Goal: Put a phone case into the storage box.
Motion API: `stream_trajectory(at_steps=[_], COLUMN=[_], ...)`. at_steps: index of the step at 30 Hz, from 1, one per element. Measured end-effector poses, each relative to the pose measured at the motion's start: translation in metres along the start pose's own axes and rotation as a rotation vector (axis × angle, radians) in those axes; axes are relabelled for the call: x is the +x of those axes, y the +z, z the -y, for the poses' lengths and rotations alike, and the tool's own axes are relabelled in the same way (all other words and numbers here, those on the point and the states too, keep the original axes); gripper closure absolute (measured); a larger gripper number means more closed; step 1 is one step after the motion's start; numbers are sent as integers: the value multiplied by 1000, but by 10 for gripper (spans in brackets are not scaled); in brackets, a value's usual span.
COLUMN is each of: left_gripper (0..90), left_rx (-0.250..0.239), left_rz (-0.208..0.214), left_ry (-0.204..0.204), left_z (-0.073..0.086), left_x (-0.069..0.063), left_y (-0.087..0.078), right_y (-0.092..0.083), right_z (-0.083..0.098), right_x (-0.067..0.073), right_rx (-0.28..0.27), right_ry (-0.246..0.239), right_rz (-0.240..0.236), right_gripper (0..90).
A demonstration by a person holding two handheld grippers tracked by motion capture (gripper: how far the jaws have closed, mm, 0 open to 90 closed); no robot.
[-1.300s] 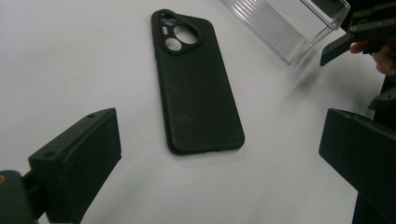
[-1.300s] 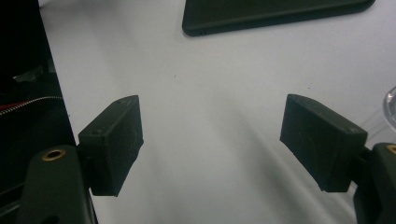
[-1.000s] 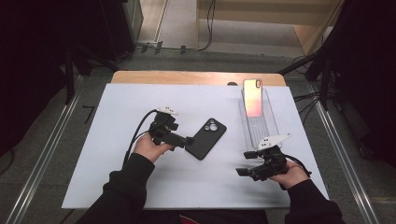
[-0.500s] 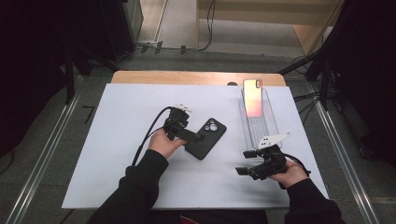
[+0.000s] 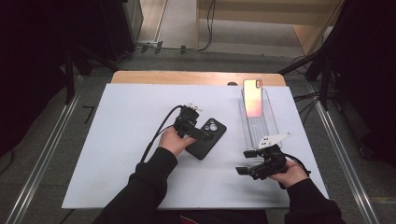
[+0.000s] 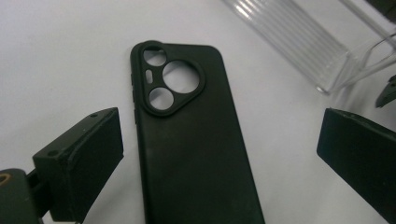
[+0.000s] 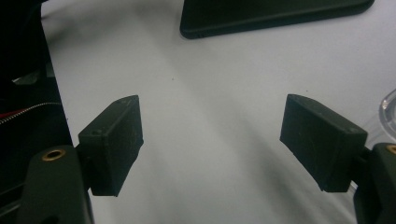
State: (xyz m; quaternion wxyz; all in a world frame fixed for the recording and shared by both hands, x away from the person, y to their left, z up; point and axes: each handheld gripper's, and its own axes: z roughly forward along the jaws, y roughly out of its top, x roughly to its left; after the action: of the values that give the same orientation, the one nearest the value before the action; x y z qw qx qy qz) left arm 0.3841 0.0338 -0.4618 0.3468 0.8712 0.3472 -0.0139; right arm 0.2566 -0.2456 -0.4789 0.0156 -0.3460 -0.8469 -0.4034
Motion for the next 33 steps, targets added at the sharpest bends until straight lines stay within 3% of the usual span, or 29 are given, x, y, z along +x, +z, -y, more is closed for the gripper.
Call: stream_trajectory(at_steps=[5,25,29,33], left_gripper=[5,4,1,1], left_rx=[47,136,149,144], left_rz=[-31,-100,-139,-172], left_ry=[14,64,103,104], left_z=[2,13,15,16], left_x=[0,-6,-11,-15], left_y=[6,34,37,40], right_y=[1,3,3,3], right_z=[0,-1,-1,-1], right_x=[0,0,0,0], right_rx=[4,11,13,18], right_ry=[-3,-6,-6,-2], right_rz=[0,1,3,5], right_gripper=[193,193,193,192])
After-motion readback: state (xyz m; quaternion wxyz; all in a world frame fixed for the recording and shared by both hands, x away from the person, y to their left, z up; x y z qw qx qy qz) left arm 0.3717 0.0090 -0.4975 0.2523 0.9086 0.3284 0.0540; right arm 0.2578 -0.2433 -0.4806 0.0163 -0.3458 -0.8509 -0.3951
